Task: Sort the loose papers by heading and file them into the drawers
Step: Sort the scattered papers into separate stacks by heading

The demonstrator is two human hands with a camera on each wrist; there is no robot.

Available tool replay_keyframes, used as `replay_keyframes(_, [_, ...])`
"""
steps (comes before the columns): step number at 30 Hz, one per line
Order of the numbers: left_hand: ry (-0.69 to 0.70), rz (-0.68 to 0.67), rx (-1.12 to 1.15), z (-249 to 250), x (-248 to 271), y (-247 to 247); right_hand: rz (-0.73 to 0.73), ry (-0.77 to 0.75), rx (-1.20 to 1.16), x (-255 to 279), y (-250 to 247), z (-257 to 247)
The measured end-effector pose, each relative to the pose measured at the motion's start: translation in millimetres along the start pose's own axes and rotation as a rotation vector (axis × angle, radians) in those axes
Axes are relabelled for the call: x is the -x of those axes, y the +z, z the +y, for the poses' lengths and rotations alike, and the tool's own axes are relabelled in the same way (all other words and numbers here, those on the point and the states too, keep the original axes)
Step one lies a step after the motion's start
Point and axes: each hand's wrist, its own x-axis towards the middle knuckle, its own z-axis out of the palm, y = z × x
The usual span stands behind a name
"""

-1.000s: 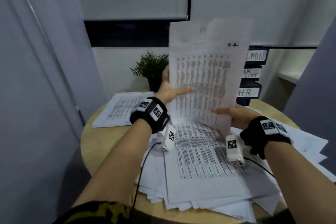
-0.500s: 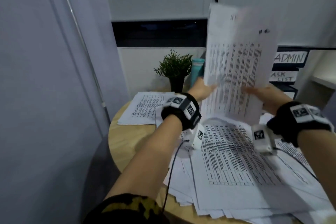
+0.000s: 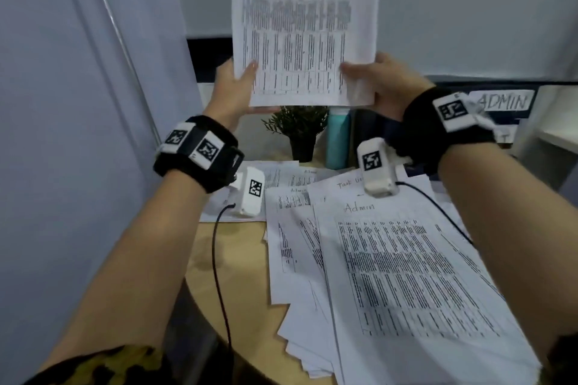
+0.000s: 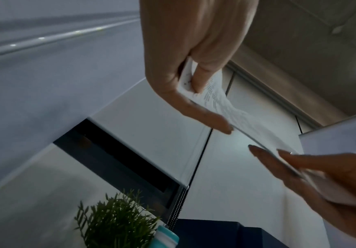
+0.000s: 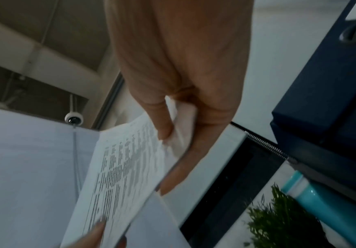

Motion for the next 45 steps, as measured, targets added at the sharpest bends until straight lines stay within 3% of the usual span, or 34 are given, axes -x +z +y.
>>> replay_keyframes(4, [-0.053, -0.108, -0.099, -5.9, 2.1, -27.7, -0.099, 0.126, -0.077, -5.3, 26.4, 14.0])
replay_keyframes(11, [-0.071, 0.111, -0.335, -37.9, 7.9, -61.0, -0.147, 0.141, 0.141, -24.2, 69.4, 48.2])
replay_keyframes(14, [-0.133, 0.231, -0.505, -56.5, 11.8, -82.7, -0.356, 0.233, 0.434, -26.9, 80.1, 70.0])
replay_keyframes(16, [-0.147, 0.271, -0.676, -69.2, 15.5, -98.5, -0.547, 0.33, 0.758, -27.9, 86.2, 86.1])
replay_keyframes(18, [-0.186, 0.25, -0.858, -81.3, 16.7, -112.9, -0.672, 0.332, 1.147, -31.0, 91.8, 101.5])
replay_keyframes(20, [-0.26, 0.207, -0.915, -96.1, 13.0, -125.7, -0.697, 0.3, 1.419, -37.9, 94.7, 118.6])
replay_keyframes(22, [-0.34, 0.177, -0.873, -106.8, 10.9, -132.5, -0.707, 0.267, 1.543, -48.3, 96.8, 137.0])
replay_keyframes(29, [-0.511, -0.019, -0.691, -123.5, 16.2, -136.4, -0.759, 0.322, 1.605, -104.6, 100.5, 228.2])
replay_keyframes(33, [-0.514, 0.0, -0.645, -132.4, 19.1, -130.9, -0.797, 0.277, 1.713, -119.8, 107.9, 235.7])
replay_keyframes(36, [-0.521, 0.014, -0.626, -135.3, 17.3, -129.1, -0.71, 0.193, 1.721, -110.1, 110.6, 228.8])
replay_keyframes(38, [-0.529, 0.004, -0.629, -133.9, 15.9, -129.3, -0.754, 0.164, 1.731, -101.8, 118.2, 208.1])
replay_keyframes(45, [-0.584, -0.01, -0.659, -131.9, 17.8, -130.5, -0.775, 0.388, 1.394, -94.1, 136.8, 192.9])
